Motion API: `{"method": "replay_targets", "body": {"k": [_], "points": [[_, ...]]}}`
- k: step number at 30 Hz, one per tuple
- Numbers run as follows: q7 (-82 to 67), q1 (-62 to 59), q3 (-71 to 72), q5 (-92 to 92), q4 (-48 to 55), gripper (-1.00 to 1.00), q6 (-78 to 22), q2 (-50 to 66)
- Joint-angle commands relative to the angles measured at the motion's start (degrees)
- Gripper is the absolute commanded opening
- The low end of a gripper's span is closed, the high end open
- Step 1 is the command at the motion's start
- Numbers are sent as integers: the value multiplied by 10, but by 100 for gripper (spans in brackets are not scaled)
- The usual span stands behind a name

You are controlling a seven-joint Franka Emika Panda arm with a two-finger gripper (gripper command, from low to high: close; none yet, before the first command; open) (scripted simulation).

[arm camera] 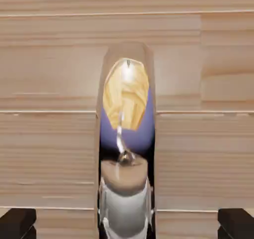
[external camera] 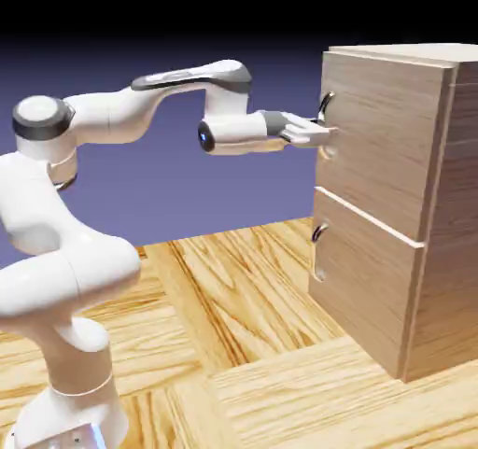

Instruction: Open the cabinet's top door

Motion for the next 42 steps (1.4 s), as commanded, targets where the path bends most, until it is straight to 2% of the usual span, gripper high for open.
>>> {"method": "replay_targets", "body": {"k": [1, 8, 14, 22, 32, 42], "points": [[-3, 18, -10, -4, -21, -100, -17, 3], [-44, 149, -93, -36, -156, -100, -129, 38], [-193, 202, -129, 26, -152, -100, -108, 126], [-321, 367, -269, 22, -212, -100, -136, 212], [-200, 546, -468, -209, -360, -100, -249, 151], [-101, 604, -647, -458, -463, -100, -397, 70]]}}
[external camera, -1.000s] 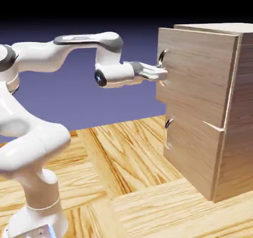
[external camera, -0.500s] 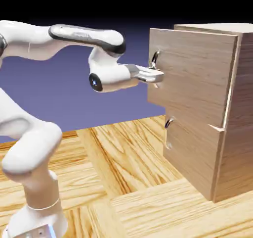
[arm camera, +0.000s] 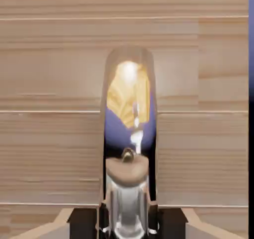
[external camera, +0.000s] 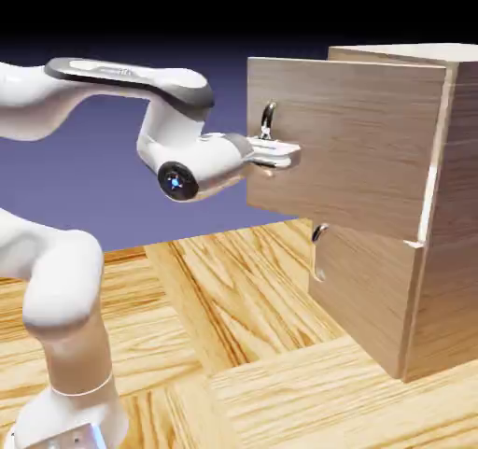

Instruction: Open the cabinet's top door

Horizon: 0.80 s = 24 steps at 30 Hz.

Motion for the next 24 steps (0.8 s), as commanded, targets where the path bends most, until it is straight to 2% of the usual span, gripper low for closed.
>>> {"method": "replay_targets", "body": {"k": [1, 7, 13, 24], "points": [[8, 0, -18, -26, -6, -100, -18, -6], [36, -15, -129, -175, -25, -100, -130, -20], [39, -35, -251, -324, -3, -100, -262, 13], [-10, -1, -465, -538, 158, -100, -534, 195]]}}
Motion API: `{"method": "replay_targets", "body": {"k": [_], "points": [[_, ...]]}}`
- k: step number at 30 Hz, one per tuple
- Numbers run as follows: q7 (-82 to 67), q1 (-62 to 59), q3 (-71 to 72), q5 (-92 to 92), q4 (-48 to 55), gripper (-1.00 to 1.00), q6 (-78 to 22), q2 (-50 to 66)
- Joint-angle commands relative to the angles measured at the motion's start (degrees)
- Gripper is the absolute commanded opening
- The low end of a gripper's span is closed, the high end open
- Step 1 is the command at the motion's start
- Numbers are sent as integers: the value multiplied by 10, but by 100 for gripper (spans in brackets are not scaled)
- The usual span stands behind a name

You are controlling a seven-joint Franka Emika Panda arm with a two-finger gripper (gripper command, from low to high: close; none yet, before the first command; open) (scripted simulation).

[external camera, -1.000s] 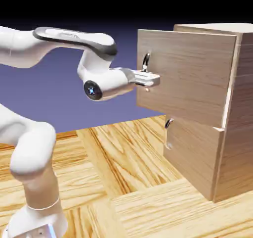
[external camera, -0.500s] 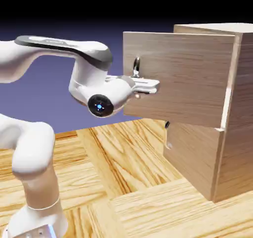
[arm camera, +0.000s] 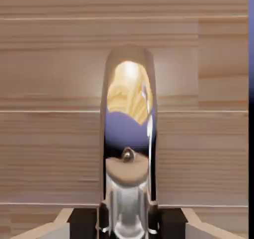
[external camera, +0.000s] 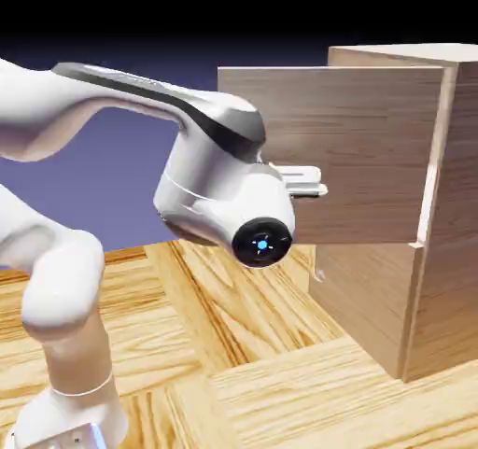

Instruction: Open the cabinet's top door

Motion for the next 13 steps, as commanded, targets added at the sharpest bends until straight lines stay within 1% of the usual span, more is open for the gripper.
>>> {"method": "replay_targets", "body": {"k": [1, 12, 13], "points": [[-7, 8, -17, -13, 20, -100, -26, 20], [-103, 79, -156, -74, 227, -100, -277, 246], [-103, 79, -156, -74, 227, 100, -277, 246]]}}
